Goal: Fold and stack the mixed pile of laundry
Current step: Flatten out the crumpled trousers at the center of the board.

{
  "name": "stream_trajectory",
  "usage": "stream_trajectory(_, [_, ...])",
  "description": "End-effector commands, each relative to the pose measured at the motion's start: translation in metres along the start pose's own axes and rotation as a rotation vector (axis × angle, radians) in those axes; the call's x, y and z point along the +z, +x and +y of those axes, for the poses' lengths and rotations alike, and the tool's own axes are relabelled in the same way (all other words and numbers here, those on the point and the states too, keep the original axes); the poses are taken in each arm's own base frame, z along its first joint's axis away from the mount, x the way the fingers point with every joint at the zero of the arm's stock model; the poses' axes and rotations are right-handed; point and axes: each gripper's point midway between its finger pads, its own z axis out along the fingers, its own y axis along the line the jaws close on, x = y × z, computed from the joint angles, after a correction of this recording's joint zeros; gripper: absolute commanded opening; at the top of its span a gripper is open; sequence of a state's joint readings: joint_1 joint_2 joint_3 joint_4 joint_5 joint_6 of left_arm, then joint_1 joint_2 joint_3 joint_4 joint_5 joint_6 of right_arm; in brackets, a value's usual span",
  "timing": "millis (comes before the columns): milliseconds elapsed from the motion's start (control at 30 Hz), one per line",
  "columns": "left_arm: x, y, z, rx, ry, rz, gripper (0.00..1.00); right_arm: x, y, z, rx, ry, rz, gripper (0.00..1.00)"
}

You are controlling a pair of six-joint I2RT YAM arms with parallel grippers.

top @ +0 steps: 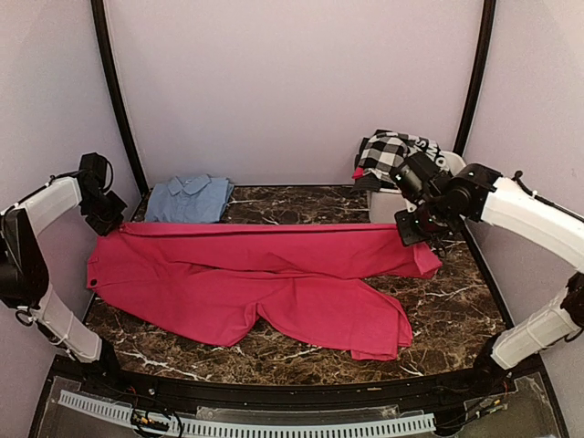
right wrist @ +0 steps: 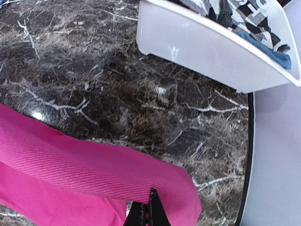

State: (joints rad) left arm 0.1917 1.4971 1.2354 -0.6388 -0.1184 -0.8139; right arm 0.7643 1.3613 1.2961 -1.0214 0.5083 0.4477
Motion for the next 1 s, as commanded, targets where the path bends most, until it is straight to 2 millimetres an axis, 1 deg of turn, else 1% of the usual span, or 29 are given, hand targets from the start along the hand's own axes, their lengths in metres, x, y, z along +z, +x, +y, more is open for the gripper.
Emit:
stream_trajectory(0, [0.007,-0.024,-0.029,0.032,0.061,-0.054,0.00,0.027,-0.036,-0.045,-0.038,0.100,-0.068,0.00])
stream_trajectory(67, [0.012,-0.027,-0.043,0.040,0.088,-0.062,0.00,0.052,-0.052,-0.060,-0.015,0.134,-0.090,0.00])
stream_trajectory(100, [0.010,-0.029,-0.050,0.045,0.106,-0.070,0.00,0.063,-0.058,-0.066,-0.006,0.150,-0.093,0.00])
stream_trajectory(133, [0.015,-0.031,-0.056,0.050,0.117,-0.076,0.00,0.074,-0.066,-0.070,-0.003,0.159,-0.107,0.00])
stream_trajectory(167, [0.013,-0.033,-0.064,0.059,0.133,-0.084,0.00,0.085,-0.072,-0.073,-0.001,0.155,-0.109,0.00])
stream_trajectory(200, [0.019,-0.032,-0.066,0.068,0.125,-0.075,0.00,0.095,-0.077,-0.073,-0.002,0.149,-0.105,0.00])
stream_trajectory(233, [0.017,-0.038,-0.074,0.072,0.133,-0.086,0.00,0.106,-0.079,-0.074,-0.009,0.148,-0.090,0.00])
stream_trajectory(267, [0.028,-0.034,-0.074,0.087,0.107,-0.062,0.01,0.117,-0.080,-0.075,-0.015,0.150,-0.068,0.00])
stream_trajectory(300, [0.024,-0.042,-0.087,0.102,0.127,-0.074,0.09,0.129,-0.079,-0.075,-0.023,0.148,-0.035,0.00])
stream_trajectory(333, [0.040,-0.035,-0.084,0.134,0.084,-0.036,0.15,0.139,-0.076,-0.078,-0.030,0.157,-0.001,0.01])
stream_trajectory(367, [0.035,-0.043,-0.096,0.147,0.095,-0.050,0.25,0.147,-0.073,-0.079,-0.037,0.166,0.034,0.17])
stream_trajectory(400, [0.048,-0.034,-0.090,0.176,0.048,-0.002,0.30,0.151,-0.070,-0.081,-0.034,0.178,0.064,0.36])
stream_trajectory(433, [0.047,-0.039,-0.096,0.183,0.047,-0.002,0.41,0.149,-0.070,-0.082,-0.023,0.179,0.065,0.55])
stream_trajectory(467, [0.044,-0.038,-0.093,0.191,0.028,0.009,0.48,0.145,-0.069,-0.078,-0.008,0.151,0.057,0.66])
stream_trajectory(500, [0.034,-0.040,-0.094,0.202,0.035,-0.011,0.59,0.128,-0.075,-0.076,0.023,0.108,0.009,0.72])
stream_trajectory(533, [0.035,-0.034,-0.090,0.214,0.038,-0.016,0.68,0.114,-0.079,-0.071,0.049,0.047,-0.028,0.75])
stream_trajectory(567, [0.014,-0.037,-0.096,0.226,0.078,-0.054,0.72,0.098,-0.083,-0.064,0.074,-0.024,-0.067,0.77])
stream_trajectory(600, [0.015,-0.030,-0.091,0.235,0.085,-0.058,0.77,0.082,-0.084,-0.051,0.084,-0.123,-0.098,0.78])
stream_trajectory(633, [-0.007,-0.028,-0.095,0.250,0.130,-0.086,0.78,0.067,-0.082,-0.038,0.094,-0.218,-0.122,0.78])
stream_trajectory(667, [-0.007,-0.013,-0.095,0.274,0.153,-0.073,0.80,0.054,-0.079,-0.025,0.095,-0.301,-0.137,0.78])
stream_trajectory(700, [-0.025,-0.011,-0.096,0.285,0.189,-0.094,0.80,0.042,-0.071,-0.006,0.075,-0.398,-0.139,0.77])
stream_trajectory(733, [-0.022,0.007,-0.089,0.310,0.187,-0.067,0.80,0.032,-0.060,0.010,0.053,-0.467,-0.127,0.78])
stream_trajectory(767, [-0.036,0.010,-0.087,0.314,0.208,-0.078,0.80,0.025,-0.048,0.026,0.037,-0.526,-0.106,0.78])
stream_trajectory(800, [-0.031,0.027,-0.075,0.327,0.187,-0.038,0.81,0.019,-0.034,0.043,0.013,-0.586,-0.079,0.78])
stream_trajectory(833, [-0.040,0.031,-0.070,0.305,0.201,-0.035,0.80,0.013,-0.020,0.061,-0.018,-0.638,-0.049,0.78])
stream_trajectory(867, [-0.034,0.058,-0.064,0.328,0.206,0.031,0.80,0.010,-0.005,0.075,-0.040,-0.675,-0.017,0.77])
stream_trajectory(900, [-0.042,0.064,-0.062,0.318,0.230,0.033,0.80,0.008,0.009,0.090,-0.064,-0.704,0.014,0.76])
stream_trajectory(933, [-0.038,0.082,-0.051,0.326,0.210,0.072,0.80,0.005,0.025,0.104,-0.099,-0.735,0.049,0.76])
stream_trajectory(967, [-0.046,0.086,-0.048,0.303,0.224,0.069,0.80,0.004,0.040,0.116,-0.123,-0.745,0.087,0.75])
